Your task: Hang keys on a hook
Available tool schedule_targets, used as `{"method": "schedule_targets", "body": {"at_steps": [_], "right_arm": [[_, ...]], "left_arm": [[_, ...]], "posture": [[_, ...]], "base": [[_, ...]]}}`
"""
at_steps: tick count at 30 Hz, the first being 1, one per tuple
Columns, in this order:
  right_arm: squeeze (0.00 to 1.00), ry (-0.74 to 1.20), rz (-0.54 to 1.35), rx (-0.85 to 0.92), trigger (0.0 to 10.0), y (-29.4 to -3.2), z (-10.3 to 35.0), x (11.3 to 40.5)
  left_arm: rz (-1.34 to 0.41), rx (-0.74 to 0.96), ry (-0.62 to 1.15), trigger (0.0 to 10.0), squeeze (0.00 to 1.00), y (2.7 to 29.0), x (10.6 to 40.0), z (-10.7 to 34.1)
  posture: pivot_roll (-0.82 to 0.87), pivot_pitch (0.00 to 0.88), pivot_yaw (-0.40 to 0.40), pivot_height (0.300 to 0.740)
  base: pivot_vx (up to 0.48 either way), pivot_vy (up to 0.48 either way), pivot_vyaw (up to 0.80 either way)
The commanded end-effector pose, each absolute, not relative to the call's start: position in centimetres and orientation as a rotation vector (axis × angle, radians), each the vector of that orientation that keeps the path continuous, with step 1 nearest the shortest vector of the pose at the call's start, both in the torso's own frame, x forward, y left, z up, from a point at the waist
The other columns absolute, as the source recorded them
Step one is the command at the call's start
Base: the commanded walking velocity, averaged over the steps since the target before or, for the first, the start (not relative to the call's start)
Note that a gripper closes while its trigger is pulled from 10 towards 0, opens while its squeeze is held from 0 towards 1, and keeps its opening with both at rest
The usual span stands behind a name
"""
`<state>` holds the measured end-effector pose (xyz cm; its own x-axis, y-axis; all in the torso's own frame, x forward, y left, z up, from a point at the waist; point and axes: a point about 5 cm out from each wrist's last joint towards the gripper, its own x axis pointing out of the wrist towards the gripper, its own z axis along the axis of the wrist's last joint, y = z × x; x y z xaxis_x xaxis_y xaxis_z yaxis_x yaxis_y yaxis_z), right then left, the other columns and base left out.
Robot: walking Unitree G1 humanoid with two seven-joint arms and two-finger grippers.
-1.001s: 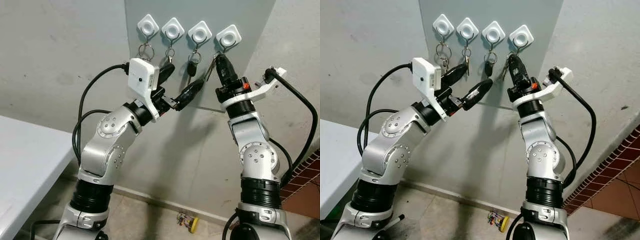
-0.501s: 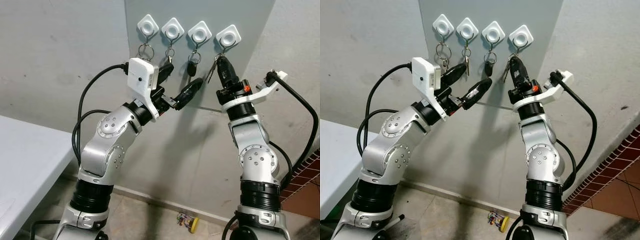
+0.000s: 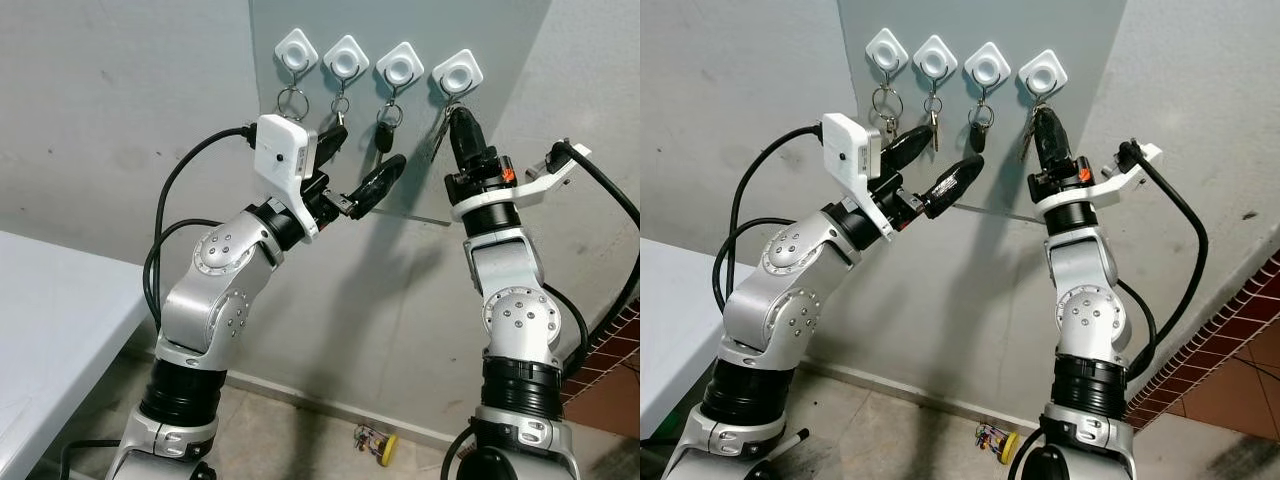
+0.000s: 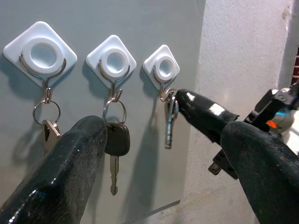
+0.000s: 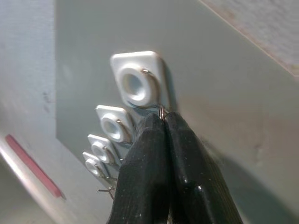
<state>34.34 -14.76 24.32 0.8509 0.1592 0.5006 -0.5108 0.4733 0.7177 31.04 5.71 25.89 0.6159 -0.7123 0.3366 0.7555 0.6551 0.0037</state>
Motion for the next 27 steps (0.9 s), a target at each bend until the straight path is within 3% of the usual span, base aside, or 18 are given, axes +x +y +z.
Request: {"method": "schedule_targets", "body": {"at_steps": [1,27], "right_arm": [[0.00,-0.380,0.419,1.025,10.0,-14.87,24.61,34.61],[0.00,-0.323,0.413,1.053,10.0,-14.63,24.28,34.96]], "left_arm": [[-0.849,-0.131,-0.339,10.0,0.00,5.76,30.85,26.32],[-0.841,-0.130,-0.340,10.0,0.00,5.87,30.86,26.42]], "posture": [[0.02,0.000,-0.029,0.728],[0.02,0.000,-0.031,0.728]], "base": [[0.000,0.000,0.00],[0.000,0.000,0.00]]}}
